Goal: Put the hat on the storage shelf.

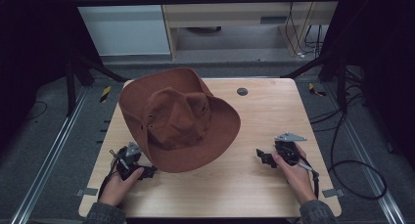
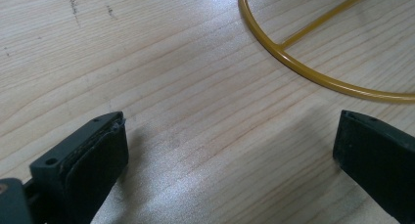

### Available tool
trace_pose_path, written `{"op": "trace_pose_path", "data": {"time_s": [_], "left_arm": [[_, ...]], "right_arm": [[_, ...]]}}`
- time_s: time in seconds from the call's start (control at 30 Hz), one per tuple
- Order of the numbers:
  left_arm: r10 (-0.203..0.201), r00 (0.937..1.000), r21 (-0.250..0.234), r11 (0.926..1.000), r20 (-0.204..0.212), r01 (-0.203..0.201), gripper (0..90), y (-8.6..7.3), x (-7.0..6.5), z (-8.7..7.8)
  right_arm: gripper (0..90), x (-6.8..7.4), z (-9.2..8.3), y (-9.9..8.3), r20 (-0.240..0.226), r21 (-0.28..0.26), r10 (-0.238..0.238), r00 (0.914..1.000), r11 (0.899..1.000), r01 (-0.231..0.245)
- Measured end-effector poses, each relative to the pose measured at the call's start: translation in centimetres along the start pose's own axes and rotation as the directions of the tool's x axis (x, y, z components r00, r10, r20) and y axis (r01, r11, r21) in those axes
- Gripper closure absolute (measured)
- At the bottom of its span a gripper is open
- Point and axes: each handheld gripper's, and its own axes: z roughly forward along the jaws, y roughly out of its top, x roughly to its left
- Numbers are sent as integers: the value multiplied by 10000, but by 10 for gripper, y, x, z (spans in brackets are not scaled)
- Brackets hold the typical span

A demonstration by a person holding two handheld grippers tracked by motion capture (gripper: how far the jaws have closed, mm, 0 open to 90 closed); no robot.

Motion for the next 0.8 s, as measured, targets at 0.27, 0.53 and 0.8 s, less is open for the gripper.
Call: {"op": "trace_pose_path", "data": {"time_s": [0.27,0.53,0.8], "left_arm": [[1,10000,1,10000,-3,-1,0,0,0,0],[2,10000,1,10000,1,-2,0,0,0,0],[5,10000,6,10000,22,-5,0,0,0,0]], "right_arm": [[116,5,7,0,155,321,27,9999,9995,-32],[109,12,10,1,773,585,-445,9960,9975,400],[84,20,12,0,1157,725,-415,9924,9968,332]]}}
